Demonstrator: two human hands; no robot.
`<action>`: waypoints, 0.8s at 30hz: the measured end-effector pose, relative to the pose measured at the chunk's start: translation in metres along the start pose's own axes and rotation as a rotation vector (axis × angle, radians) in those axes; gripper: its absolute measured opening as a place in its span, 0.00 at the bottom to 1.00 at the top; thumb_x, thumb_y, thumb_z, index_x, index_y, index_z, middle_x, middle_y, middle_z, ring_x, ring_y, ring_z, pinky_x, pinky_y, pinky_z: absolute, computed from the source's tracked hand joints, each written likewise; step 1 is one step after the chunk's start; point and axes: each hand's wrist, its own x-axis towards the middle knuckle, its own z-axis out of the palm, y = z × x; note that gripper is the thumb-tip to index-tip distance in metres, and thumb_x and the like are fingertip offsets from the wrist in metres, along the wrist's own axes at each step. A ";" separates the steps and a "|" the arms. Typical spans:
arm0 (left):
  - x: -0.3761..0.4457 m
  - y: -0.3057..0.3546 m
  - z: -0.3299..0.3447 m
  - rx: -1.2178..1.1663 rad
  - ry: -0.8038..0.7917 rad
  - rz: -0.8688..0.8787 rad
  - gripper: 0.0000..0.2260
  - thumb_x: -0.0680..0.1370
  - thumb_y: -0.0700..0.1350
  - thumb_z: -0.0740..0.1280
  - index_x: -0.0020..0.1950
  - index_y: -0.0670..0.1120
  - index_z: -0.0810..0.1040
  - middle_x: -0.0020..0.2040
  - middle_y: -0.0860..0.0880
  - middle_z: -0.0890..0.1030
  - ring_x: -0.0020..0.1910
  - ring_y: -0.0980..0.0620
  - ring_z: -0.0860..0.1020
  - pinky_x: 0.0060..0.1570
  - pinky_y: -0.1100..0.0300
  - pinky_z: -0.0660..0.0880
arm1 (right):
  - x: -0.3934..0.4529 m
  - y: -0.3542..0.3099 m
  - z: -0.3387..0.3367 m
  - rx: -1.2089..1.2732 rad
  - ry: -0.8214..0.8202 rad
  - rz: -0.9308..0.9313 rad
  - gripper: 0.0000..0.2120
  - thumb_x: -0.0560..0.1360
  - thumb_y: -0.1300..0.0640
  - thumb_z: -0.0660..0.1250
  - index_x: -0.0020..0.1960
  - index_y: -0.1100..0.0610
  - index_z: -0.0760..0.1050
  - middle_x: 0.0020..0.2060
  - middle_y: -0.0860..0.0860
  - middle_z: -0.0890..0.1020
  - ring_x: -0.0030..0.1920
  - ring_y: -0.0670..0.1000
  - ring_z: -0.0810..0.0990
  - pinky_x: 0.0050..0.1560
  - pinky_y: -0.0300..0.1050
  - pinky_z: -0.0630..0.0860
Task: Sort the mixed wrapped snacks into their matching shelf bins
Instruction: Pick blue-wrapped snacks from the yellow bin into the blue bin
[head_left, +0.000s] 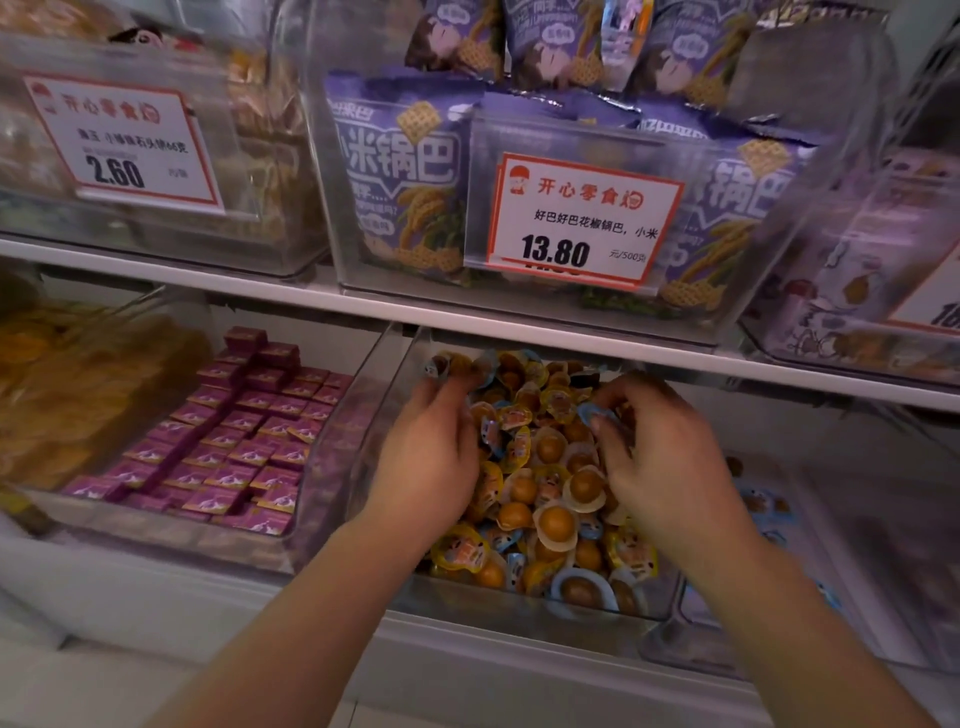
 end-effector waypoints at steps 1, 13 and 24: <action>-0.001 0.002 0.004 0.050 -0.079 0.009 0.13 0.82 0.45 0.61 0.66 0.50 0.76 0.59 0.48 0.74 0.54 0.48 0.76 0.49 0.56 0.74 | -0.003 0.004 -0.003 -0.051 -0.048 -0.049 0.06 0.77 0.58 0.69 0.53 0.54 0.76 0.46 0.53 0.80 0.46 0.54 0.78 0.43 0.45 0.71; 0.003 0.003 0.008 -0.028 -0.104 -0.146 0.04 0.75 0.47 0.72 0.48 0.52 0.79 0.49 0.56 0.79 0.54 0.51 0.79 0.50 0.55 0.78 | -0.025 0.013 0.002 -0.039 -0.101 -0.186 0.11 0.79 0.58 0.66 0.60 0.53 0.78 0.54 0.50 0.77 0.51 0.53 0.79 0.48 0.49 0.78; 0.003 0.002 0.009 -0.129 0.005 -0.168 0.09 0.79 0.40 0.66 0.54 0.52 0.82 0.53 0.52 0.81 0.50 0.57 0.78 0.46 0.67 0.73 | 0.037 -0.012 0.033 -0.135 -0.146 -0.121 0.16 0.76 0.58 0.64 0.63 0.50 0.74 0.55 0.56 0.81 0.54 0.60 0.80 0.52 0.51 0.79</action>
